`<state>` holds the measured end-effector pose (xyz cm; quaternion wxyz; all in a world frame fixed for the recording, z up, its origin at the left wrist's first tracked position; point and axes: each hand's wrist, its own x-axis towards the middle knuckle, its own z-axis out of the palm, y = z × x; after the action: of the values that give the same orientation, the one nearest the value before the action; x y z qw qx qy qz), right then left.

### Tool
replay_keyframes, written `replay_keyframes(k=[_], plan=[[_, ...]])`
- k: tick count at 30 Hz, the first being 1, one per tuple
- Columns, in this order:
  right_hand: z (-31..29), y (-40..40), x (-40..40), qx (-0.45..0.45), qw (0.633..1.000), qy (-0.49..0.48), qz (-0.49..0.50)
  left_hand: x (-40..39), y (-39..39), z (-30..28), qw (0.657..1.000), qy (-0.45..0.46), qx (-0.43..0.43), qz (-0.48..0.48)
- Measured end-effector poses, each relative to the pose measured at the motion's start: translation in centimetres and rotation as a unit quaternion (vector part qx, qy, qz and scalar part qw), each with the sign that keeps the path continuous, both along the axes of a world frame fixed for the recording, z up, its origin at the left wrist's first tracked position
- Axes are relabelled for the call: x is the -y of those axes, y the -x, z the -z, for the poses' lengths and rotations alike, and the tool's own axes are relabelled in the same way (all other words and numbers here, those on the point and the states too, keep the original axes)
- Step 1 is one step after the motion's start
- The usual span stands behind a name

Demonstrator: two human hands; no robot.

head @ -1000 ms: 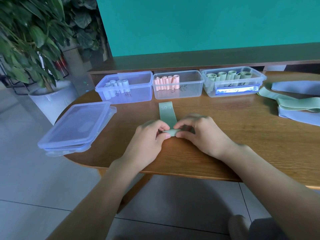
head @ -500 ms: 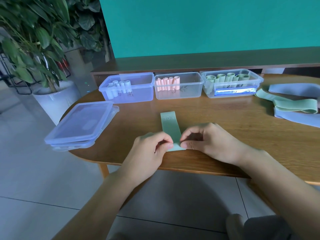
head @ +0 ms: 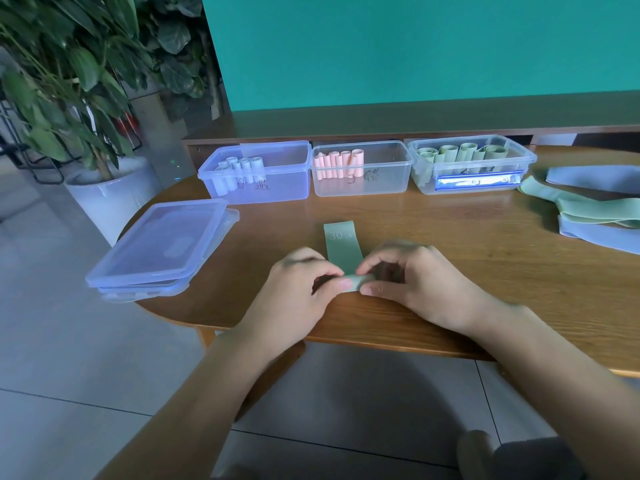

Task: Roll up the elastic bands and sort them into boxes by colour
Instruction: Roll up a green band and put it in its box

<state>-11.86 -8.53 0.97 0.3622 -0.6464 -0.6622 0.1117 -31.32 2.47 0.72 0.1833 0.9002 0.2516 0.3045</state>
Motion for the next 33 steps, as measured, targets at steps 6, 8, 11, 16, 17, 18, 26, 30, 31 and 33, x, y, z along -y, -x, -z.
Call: replay_keyframes(k=[6,8,11,16,17,18,26,30,31,33], plan=[[0.0,-0.3,-0.6,-0.002,1.000,-0.002,0.008,0.5,0.1,-0.1,1.000,0.014,0.004,-0.003],[0.0,-0.4,-0.7,0.014,1.000,-0.003,0.008,0.3,0.0,-0.1,1.000,0.010,-0.008,-0.006],[0.1,-0.2,-0.8,0.041,0.999,-0.031,0.005,0.0,-0.2,-0.1,1.000,0.009,-0.008,-0.007],[0.3,-0.2,-1.0,0.057,0.998,-0.027,-0.002,-0.7,-0.5,0.2,1.000,-0.021,-0.011,-0.011],[0.4,-0.3,-1.1,0.057,0.998,-0.023,0.000,-0.9,-0.6,0.3,0.999,-0.034,-0.018,-0.015],[0.4,-0.4,-1.3,0.060,0.998,-0.023,0.003,-1.0,-0.7,0.3,0.999,-0.042,-0.025,-0.019],[0.2,-1.0,-2.6,0.101,0.995,0.001,0.003,-1.2,-1.3,-0.1,0.999,-0.015,-0.028,-0.014],[0.2,-1.0,-2.5,0.103,0.994,-0.046,0.008,-1.9,-1.8,-0.1,1.000,0.002,-0.021,-0.014],[0.2,-1.1,-2.6,0.104,0.993,-0.054,0.007,-2.1,-2.0,0.0,1.000,0.004,-0.019,-0.013],[0.0,-1.4,-2.9,0.097,0.994,-0.042,0.005,-2.4,-2.2,0.1,1.000,0.005,-0.017,-0.015]])
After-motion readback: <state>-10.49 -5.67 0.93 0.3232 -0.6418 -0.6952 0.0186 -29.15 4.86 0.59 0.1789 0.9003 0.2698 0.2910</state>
